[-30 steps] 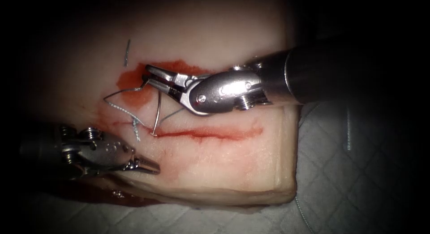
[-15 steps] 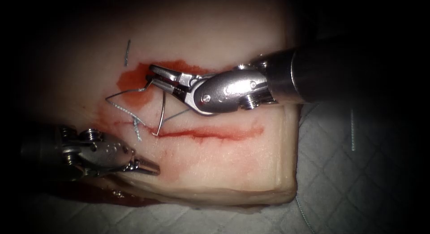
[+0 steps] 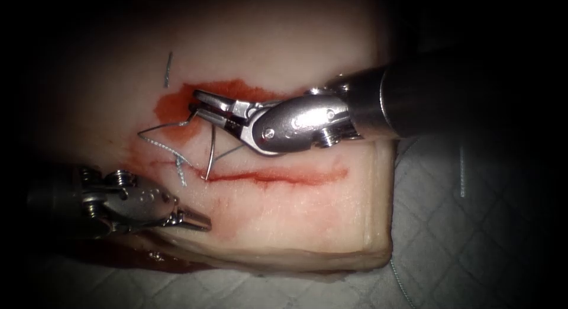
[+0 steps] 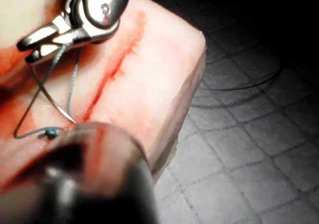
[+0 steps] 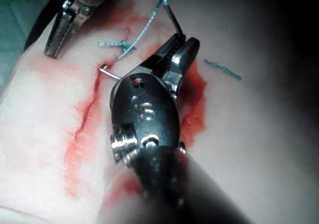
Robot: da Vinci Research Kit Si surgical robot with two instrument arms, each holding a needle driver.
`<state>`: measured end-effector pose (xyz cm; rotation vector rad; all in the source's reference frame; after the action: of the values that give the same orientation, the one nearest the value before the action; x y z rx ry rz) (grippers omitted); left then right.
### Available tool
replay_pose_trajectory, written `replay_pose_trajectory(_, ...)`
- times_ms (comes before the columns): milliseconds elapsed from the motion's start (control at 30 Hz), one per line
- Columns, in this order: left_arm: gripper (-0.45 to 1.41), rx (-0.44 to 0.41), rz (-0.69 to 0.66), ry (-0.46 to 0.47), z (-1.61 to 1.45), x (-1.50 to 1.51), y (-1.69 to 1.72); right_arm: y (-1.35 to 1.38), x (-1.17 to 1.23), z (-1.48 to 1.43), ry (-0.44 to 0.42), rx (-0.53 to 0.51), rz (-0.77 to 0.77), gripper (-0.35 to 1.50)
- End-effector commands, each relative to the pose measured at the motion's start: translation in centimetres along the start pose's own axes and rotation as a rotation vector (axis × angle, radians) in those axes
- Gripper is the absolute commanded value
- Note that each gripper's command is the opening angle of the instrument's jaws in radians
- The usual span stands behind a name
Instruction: Wound Closure
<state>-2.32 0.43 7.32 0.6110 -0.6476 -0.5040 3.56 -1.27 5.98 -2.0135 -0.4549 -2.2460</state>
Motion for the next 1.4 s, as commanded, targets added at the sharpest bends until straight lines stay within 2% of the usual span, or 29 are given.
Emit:
replay_pose_trajectory(33,-0.45,-0.001,-0.001,0.002,0.08,-0.01,0.01,0.01,0.02,0.10,-0.008,0.007,0.014,-0.35)
replay_pose_trajectory(567,-0.45,-0.010,-0.015,0.015,0.14,0.04,0.05,-0.03,0.00,0.08,-0.059,0.062,0.153,-0.35)
replay_pose_trajectory(1000,-0.45,-0.010,-0.015,0.015,0.14,0.04,0.04,0.02,0.06,0.07,-0.045,0.091,0.212,-0.35)
replay_pose_trajectory(1400,-0.45,-0.011,-0.015,0.018,0.13,0.05,0.03,0.02,0.16,0.03,-0.015,0.178,0.365,-0.35)
